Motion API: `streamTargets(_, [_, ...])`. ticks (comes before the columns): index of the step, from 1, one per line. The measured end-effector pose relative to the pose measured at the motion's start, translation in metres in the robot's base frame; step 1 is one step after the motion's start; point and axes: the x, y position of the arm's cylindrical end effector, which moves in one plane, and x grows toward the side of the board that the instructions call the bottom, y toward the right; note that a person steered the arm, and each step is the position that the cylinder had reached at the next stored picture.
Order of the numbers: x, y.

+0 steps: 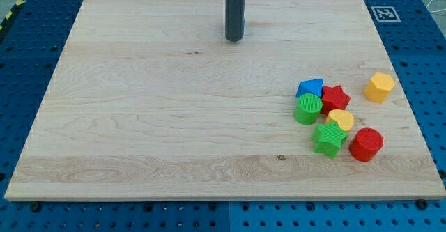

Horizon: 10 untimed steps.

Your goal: Separate the blue cube to the top center

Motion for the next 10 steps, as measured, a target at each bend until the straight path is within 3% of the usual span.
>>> streamTargets(4, [-0.040,0.000])
streamTargets(6, [-0.036,0.047])
streamTargets(10, [-0.058,0.034])
